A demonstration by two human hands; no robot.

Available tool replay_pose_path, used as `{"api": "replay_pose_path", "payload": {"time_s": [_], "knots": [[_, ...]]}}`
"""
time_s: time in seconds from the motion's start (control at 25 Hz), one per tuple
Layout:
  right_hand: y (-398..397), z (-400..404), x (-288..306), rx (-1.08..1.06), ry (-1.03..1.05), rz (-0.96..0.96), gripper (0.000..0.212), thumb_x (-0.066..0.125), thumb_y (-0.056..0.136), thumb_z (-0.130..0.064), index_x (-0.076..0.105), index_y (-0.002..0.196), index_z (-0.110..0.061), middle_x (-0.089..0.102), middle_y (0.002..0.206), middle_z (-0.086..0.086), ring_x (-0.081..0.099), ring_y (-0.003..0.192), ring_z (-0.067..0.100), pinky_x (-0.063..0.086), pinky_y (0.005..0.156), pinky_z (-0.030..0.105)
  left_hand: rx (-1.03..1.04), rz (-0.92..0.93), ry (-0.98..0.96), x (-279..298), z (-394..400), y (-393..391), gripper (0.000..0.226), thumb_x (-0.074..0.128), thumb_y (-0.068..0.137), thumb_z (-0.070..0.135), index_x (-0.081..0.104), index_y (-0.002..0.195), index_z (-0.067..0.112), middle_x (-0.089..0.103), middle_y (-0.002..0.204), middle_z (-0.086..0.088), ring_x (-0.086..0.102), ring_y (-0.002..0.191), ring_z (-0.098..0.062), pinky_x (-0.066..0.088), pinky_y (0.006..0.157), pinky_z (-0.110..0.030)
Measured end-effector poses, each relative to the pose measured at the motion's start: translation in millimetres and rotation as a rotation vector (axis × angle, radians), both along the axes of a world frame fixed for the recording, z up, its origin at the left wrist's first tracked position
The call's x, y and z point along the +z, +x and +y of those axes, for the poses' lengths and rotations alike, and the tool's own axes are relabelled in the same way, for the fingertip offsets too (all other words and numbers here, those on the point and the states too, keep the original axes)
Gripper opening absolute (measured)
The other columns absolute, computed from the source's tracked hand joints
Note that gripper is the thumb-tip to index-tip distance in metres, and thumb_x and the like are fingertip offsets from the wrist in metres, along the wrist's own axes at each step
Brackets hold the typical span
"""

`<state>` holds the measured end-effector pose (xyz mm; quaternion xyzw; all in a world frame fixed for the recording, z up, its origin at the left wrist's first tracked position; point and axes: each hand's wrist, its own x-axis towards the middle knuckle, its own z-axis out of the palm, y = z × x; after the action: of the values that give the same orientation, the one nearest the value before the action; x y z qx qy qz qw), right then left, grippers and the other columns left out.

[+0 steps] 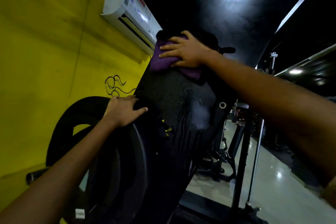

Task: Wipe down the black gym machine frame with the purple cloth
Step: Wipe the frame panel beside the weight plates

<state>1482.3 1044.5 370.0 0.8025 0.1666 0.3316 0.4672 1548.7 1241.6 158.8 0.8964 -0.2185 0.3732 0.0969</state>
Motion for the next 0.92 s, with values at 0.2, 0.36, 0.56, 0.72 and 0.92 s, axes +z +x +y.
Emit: {"api": "replay_pose_path", "payload": {"time_s": [0.2,0.36,0.56,0.72,0.92], "knots": [[14,11,-26,0.045,0.41,-0.33,0.057,0.041,0.095,-0.048,0.023,0.148,-0.035,0.015,0.159,-0.003,0.007,0.146,0.029,-0.001,0.111,0.061,-0.253,-0.2,0.015,-31,21,-8,0.068,0.018,0.085,0.058,0.069,0.101,0.015,0.067,0.103,0.0,0.057,0.103,-0.021,0.027,0.104,-0.04],[19,23,-44,-0.005,0.145,-0.109,0.058,0.039,0.097,-0.048,0.018,0.149,-0.038,0.009,0.159,-0.007,0.003,0.146,0.029,0.0,0.111,0.061,-0.247,-0.252,-0.04,-35,18,-9,0.061,0.023,0.088,0.051,0.069,0.098,0.013,0.067,0.101,-0.002,0.056,0.101,-0.024,0.028,0.103,-0.041],[5,7,-6,-0.005,0.095,-0.058,0.056,0.041,0.096,-0.047,0.023,0.148,-0.038,0.015,0.158,-0.008,0.009,0.146,0.025,0.003,0.112,0.059,-0.263,-0.299,-0.066,-39,18,-8,0.057,0.025,0.09,0.048,0.069,0.098,0.012,0.067,0.102,-0.004,0.057,0.102,-0.026,0.031,0.103,-0.045],[24,37,-60,-0.006,0.379,-0.257,0.06,0.04,0.096,-0.048,0.018,0.15,-0.033,0.009,0.16,-0.003,0.005,0.146,0.03,-0.001,0.111,0.063,-0.264,-0.278,-0.055,-40,17,-8,0.06,0.024,0.09,0.05,0.069,0.1,0.012,0.067,0.105,-0.005,0.057,0.105,-0.025,0.029,0.105,-0.045],[28,46,-105,-0.067,0.065,0.021,0.057,0.038,0.098,-0.045,0.017,0.15,-0.036,0.006,0.16,-0.006,0.001,0.147,0.028,-0.003,0.111,0.061,-0.276,-0.315,-0.053,-39,18,-8,0.058,0.027,0.089,0.048,0.07,0.097,0.009,0.068,0.101,-0.007,0.059,0.1,-0.028,0.03,0.102,-0.045]]}}
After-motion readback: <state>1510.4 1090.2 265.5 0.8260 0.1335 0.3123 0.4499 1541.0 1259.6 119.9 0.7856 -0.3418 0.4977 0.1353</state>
